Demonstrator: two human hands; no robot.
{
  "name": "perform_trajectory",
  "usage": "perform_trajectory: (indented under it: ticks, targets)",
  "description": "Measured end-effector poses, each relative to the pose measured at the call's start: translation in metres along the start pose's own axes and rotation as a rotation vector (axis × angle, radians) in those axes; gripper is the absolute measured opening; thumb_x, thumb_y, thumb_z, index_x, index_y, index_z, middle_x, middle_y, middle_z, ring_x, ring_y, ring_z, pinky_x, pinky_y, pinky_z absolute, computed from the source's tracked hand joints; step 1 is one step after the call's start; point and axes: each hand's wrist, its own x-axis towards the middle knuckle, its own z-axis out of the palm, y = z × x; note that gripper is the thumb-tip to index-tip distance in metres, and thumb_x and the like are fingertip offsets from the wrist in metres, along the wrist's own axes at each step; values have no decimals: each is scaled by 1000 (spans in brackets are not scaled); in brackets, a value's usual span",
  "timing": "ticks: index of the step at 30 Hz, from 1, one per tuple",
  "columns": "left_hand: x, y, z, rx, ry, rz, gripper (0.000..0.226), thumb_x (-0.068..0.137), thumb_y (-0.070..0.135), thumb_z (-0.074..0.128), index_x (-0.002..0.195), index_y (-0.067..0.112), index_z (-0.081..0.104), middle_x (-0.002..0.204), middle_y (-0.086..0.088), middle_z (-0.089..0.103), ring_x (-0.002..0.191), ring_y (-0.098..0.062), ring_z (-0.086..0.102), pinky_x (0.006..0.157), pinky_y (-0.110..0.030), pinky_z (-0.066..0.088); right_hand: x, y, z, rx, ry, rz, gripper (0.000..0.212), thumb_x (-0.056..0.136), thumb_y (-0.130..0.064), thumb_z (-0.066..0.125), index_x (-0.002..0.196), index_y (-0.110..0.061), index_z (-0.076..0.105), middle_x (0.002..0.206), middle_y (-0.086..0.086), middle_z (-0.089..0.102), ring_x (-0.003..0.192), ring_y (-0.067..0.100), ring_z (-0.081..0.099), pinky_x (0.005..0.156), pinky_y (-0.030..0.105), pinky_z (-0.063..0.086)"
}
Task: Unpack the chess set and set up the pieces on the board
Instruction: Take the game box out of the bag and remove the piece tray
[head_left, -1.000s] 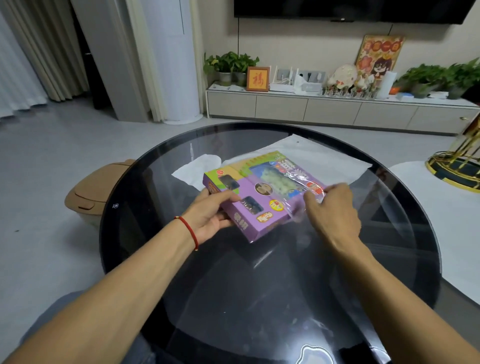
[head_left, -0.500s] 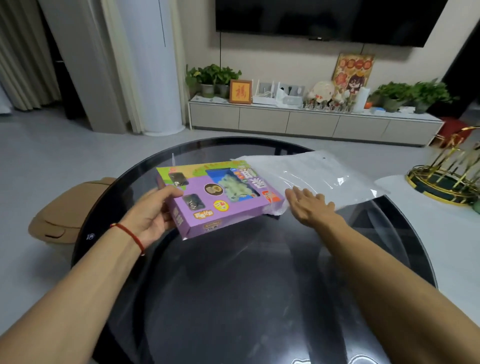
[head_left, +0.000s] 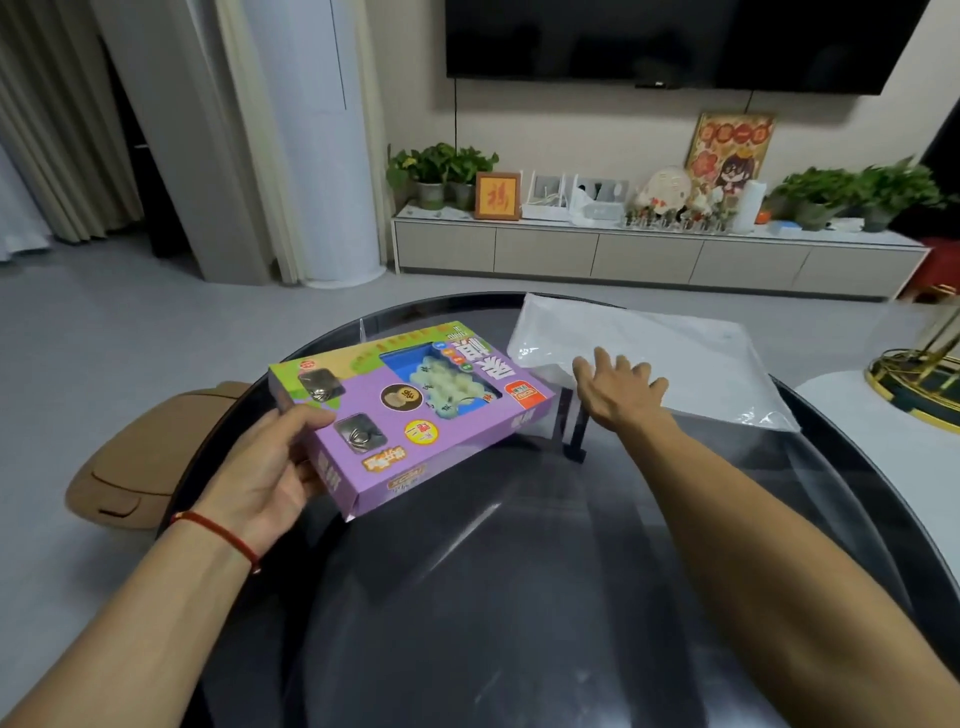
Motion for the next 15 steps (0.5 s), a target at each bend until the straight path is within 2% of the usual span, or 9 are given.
perform_trajectory:
  ticks: [2, 4, 6, 9, 10, 12, 15]
  targets:
    - [0, -1, 0, 4, -14, 0, 35, 91, 11, 59, 125, 14, 62, 89, -5, 74, 77, -20, 70, 74, -34, 54, -3, 2, 6, -49, 31, -86, 51, 102, -48, 18, 141, -23, 39, 141, 13, 47, 130, 36, 41, 105, 59, 27]
    - [-1, -4, 0, 12, -40, -5, 33, 90, 10, 59, 122, 15, 63, 86, -4, 75, 71, -17, 71, 66, -29, 58, -3, 9, 15, -58, -42, -150, 47, 102, -50, 18, 135, -26, 40, 141, 10, 47, 130, 33, 42, 106, 62, 26]
    - [-4, -7, 2, 18, -64, -15, 31, 89, 9, 59, 119, 16, 64, 88, -6, 76, 70, -17, 72, 63, -28, 58, -2, 18, 19, -53, -130, -211, 50, 103, -52, 18, 143, -26, 33, 149, 7, 37, 138, 32, 36, 111, 62, 21]
    - [-11, -12, 12, 36, -102, -19, 28, 88, 4, 60, 113, 14, 67, 95, -11, 76, 72, -20, 73, 63, -31, 60, -10, 26, 5, 37, -61, -271, 49, 108, -39, 20, 148, -14, 36, 158, 11, 29, 146, 30, 27, 119, 56, 14]
    - [-15, -13, 17, 40, -123, -22, 26, 87, 3, 60, 110, 14, 68, 96, -13, 76, 72, -21, 73, 65, -33, 60, -18, 27, -4, 127, -3, -276, 47, 110, -34, 22, 145, -9, 41, 158, 13, 34, 146, 30, 29, 119, 53, 16]
    - [-21, -15, 25, 55, -167, -26, 25, 82, 4, 65, 105, 13, 69, 101, -17, 75, 76, -25, 73, 81, -43, 58, -38, 31, -21, 361, 98, -293, 45, 110, -30, 28, 132, -1, 54, 140, 19, 54, 130, 34, 48, 110, 49, 34]
    - [-33, -21, 39, 95, -253, -66, 45, 69, 10, 73, 114, 11, 68, 111, -20, 73, 98, -36, 68, 101, -60, 46, -79, 50, -41, 689, 54, -212, 40, 109, -37, 33, 120, -11, 63, 118, 8, 68, 103, 25, 64, 92, 43, 52]
